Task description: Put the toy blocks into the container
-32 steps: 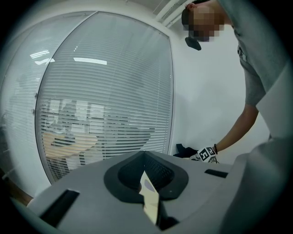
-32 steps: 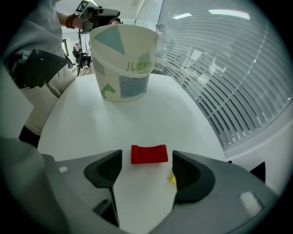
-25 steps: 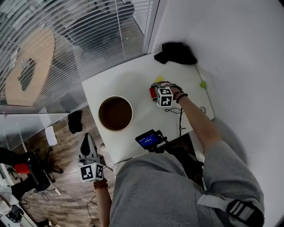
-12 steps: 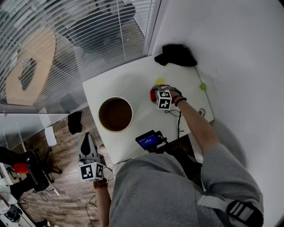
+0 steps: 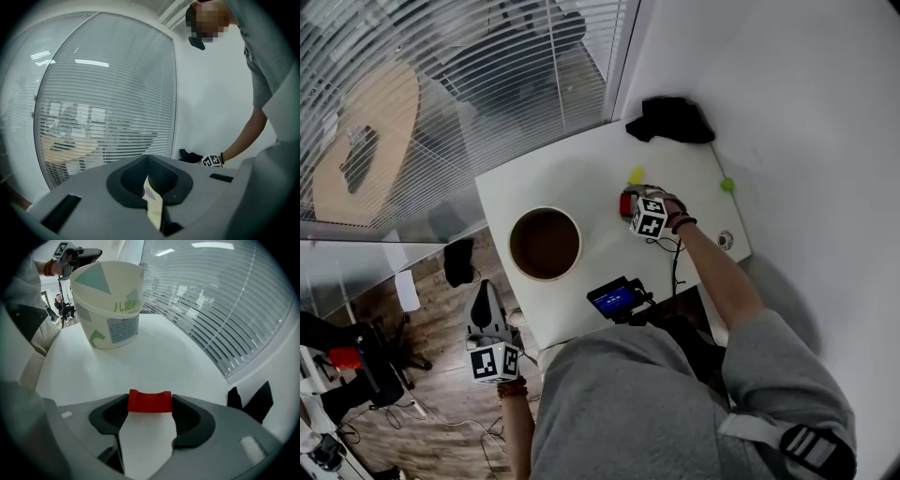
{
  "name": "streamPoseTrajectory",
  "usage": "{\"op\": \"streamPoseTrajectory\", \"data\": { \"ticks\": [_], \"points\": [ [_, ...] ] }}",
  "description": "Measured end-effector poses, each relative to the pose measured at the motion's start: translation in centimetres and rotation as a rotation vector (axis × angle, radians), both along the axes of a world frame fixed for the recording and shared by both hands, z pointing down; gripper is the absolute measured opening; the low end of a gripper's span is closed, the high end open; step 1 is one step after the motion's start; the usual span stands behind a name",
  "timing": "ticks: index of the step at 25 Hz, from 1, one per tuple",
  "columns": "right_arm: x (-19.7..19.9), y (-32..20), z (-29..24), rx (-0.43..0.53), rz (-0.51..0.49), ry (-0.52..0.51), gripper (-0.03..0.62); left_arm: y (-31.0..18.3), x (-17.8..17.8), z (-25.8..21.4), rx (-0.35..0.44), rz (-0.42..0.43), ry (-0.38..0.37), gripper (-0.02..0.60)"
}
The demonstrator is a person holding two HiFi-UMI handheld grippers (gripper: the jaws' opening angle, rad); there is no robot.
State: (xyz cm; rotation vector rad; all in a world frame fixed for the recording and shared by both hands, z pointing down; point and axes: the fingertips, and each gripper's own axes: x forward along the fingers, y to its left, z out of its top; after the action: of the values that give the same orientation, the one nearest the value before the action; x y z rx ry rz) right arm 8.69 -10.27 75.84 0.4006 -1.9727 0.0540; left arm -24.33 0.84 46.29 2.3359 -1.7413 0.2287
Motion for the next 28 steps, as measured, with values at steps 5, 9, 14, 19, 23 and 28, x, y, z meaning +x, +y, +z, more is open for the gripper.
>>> {"op": "streamPoseTrajectory", "data": {
  "ticks": [5, 9, 14, 19, 23, 28],
  "points": [
    [0.0, -0.2, -1.2, 0.014, 0.039, -0.035, 0.299, 0.0, 0.2, -0.2, 0.009, 0.002, 0.005, 0.008],
    [-0.2, -0.4, -2.4, 0.025, 0.068, -0.072, 0.299, -0.2, 0.4, -0.4, 0.011, 0.011, 0.007, 0.008],
    [-0.6, -0.3, -3.6, 0.048, 0.080, -0.106, 0.299, -0.3, 0.5, -0.6, 0.016, 0.014, 0.006, 0.008],
    [-1.1, -0.4, -5.2, 0.073, 0.107, -0.152, 0.299, -0.3, 0.6, -0.5, 0.013, 0.016, 0.006, 0.008],
    [-1.8, -0.3, -6.7, 0.091, 0.120, -0.198, 0.299, -0.4, 0.7, -0.4, 0.012, 0.021, 0.007, 0.008],
    [-2.5, 0.0, -8.3, 0.122, 0.114, -0.223, 0.299, -0.4, 0.8, -0.3, 0.017, 0.026, 0.012, 0.008]
  ]
}}
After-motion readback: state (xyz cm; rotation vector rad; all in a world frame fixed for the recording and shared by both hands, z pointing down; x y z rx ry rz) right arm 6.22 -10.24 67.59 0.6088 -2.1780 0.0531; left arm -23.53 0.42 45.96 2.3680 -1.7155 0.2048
